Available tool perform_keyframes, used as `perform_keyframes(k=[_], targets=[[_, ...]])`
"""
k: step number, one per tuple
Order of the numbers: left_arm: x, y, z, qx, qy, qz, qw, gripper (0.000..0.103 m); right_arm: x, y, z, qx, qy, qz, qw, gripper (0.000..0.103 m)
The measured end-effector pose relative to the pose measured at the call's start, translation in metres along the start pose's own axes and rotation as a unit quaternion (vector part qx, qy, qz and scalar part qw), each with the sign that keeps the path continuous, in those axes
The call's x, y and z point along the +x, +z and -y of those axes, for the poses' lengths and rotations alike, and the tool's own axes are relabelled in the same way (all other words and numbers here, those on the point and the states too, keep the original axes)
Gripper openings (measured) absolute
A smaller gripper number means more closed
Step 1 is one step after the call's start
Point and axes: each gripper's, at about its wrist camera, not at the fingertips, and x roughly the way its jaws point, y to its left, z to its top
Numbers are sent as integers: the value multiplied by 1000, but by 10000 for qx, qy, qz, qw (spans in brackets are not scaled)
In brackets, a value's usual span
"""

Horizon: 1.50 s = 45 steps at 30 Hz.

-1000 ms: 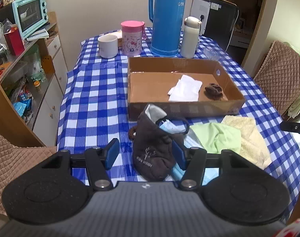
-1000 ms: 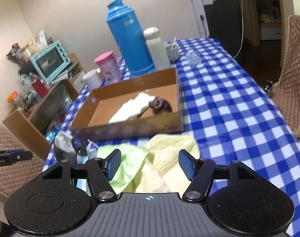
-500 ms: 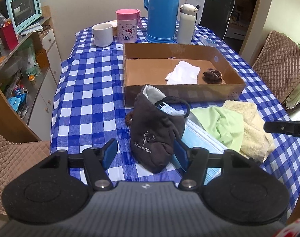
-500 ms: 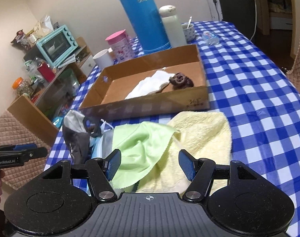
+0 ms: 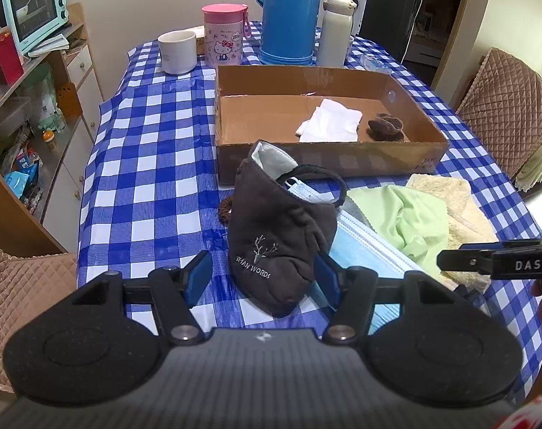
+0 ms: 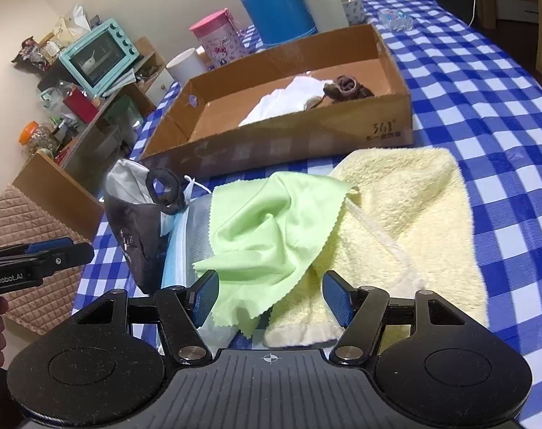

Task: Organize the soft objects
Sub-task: 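Move the left tool to the grey pouch while the right tool reaches the green cloth, then close the left tool on the grey pouch while the right tool grips the green cloth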

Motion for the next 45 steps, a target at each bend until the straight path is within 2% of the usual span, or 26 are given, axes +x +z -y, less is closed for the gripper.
perform_keyframes(k=[11, 16, 18, 19, 20, 21, 25, 32, 39, 41, 43, 44, 45], targets=[[21, 3, -2, -21, -41, -94, 9999, 60, 32, 6, -5, -3, 5, -80, 10000, 64], [28, 3, -5, -49, -30, -122, 9999, 60, 40, 7, -9, -107, -12, -98, 9999, 45], [31, 3, -6, -48, -31, -133, 9999, 60, 43, 7, -11, -212, -56, -101, 9997, 26], [32, 3, -6, -42, -31, -132, 9999, 60, 44, 7, -12, -282, -57, -106, 9995, 20], [33, 3, -7, -35, -36, -126, 9999, 60, 45, 7, -13, -372, -73, -103, 9992, 7], [34, 3, -7, -23, -40, -125, 9999, 60, 45, 6, -15, -481, -112, -92, 9987, 3], [38, 5, -8, 44, -46, -114, 9999, 60, 36, 5, -18, -817, -306, 183, 9960, 3], [45, 10, -8, 198, -84, -48, 9998, 60, 5, 16, -20, -972, -460, 741, 9914, 3], [56, 17, -9, 303, -210, 80, 9993, 59, -13, 26, -17, -883, -515, 896, 9907, 3], [60, 18, -10, 311, -289, 56, 9991, 51, -16, 26, -15, -844, -532, 893, 9910, 3], [64, 17, -10, 317, -391, 22, 9987, 28, -18, 25, -14, -798, -554, 878, 9914, 3], [66, 17, -10, 335, -421, 11, 9986, 23, -18, 24, -13, -756, -554, 856, 9919, 3], [67, 15, -9, 369, -453, -8, 9983, 12, -20, 23, -11, -725, -558, 846, 9922, 3]])
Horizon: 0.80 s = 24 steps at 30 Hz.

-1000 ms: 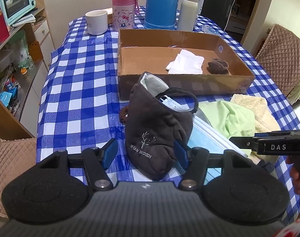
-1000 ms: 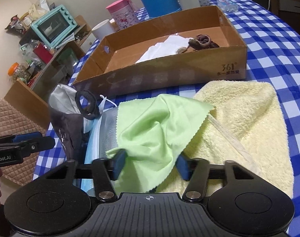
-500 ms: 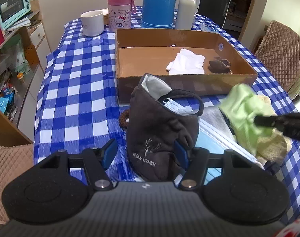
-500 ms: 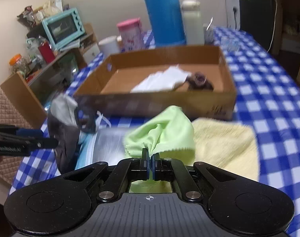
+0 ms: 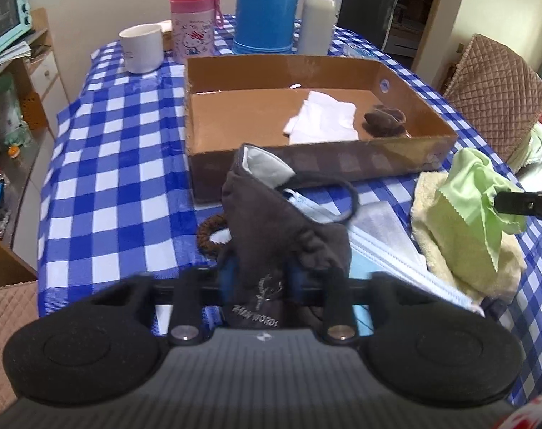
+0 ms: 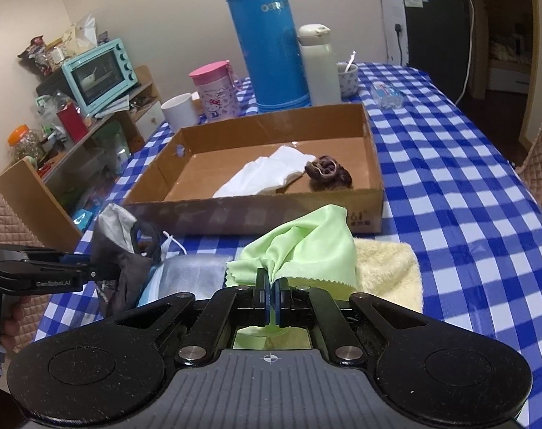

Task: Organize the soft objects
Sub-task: 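Close the left tool on the grey pouch while the right tool grips the green cloth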

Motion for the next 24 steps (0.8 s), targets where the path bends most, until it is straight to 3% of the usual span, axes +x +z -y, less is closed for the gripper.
perform_keyframes(k=[1, 12, 24], targets=[[1, -1, 1, 26, -5, -19, 10000, 5, 0, -1, 1, 31, -2, -18, 10000, 3], [-19, -4, 7, 57, -8, 141, 9999, 3, -9, -4, 0, 10, 4, 10, 10000, 3], [-93, 7, -26, -320, 372, 789, 9957, 3, -32, 11, 3, -138, 42, 313, 9994, 3]])
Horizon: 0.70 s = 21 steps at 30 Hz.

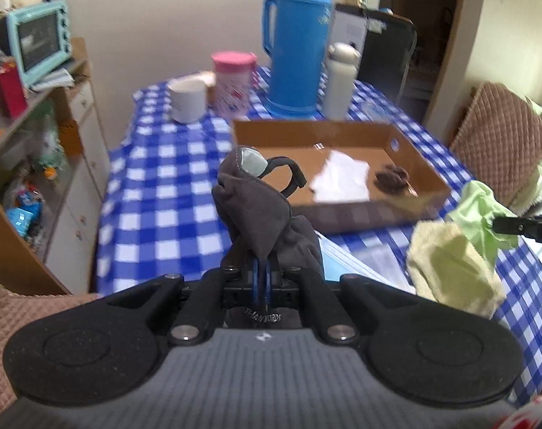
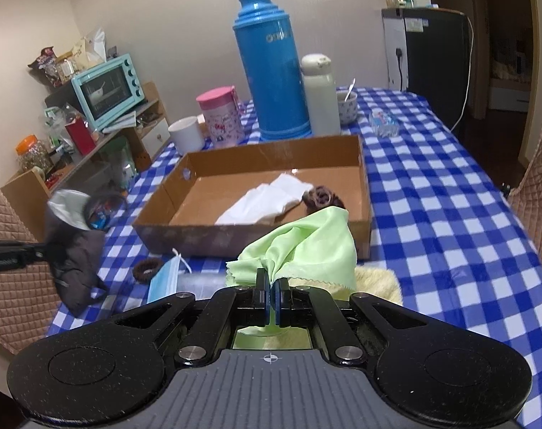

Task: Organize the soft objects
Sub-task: 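Close the left tool on the grey pouch while the right tool grips the green cloth, then lift both held items over the cardboard box and lower them inside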

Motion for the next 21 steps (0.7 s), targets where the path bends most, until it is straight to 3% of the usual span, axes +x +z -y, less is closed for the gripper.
perform_keyframes(k=[10, 21], targets=[[-31, 31, -20, -31, 296, 449, 9986, 3, -11, 23, 8, -217, -32, 258, 9994, 3], [-14, 66, 13, 313, -22, 650, 9974, 3, -1, 50, -1, -460, 171, 387, 9980, 3]])
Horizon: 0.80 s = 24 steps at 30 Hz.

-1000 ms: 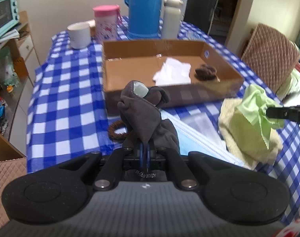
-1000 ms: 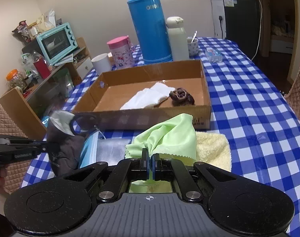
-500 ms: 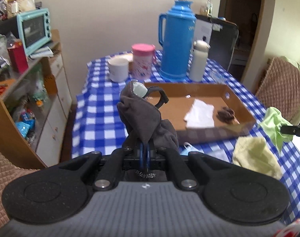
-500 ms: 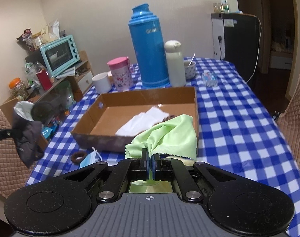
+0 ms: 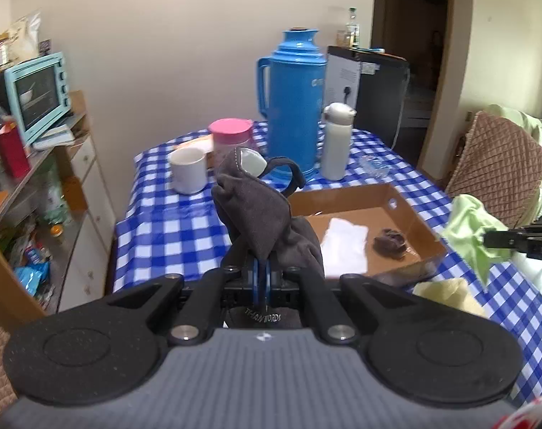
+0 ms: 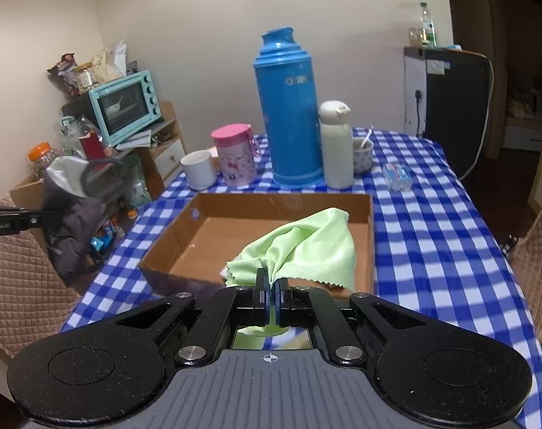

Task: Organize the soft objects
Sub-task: 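Lift both held items over the cardboard box and lower them inside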

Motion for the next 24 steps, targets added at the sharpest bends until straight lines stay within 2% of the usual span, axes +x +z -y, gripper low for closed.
perform_keyframes(k=[12, 24], targets=[[40, 30, 39, 382, -389, 41, 9985, 3, 29, 31, -2, -171, 119, 169, 9996, 3], [101, 44, 55, 437, -473, -276, 9975, 3, 70, 52, 2, -198, 197, 183, 9994, 3]])
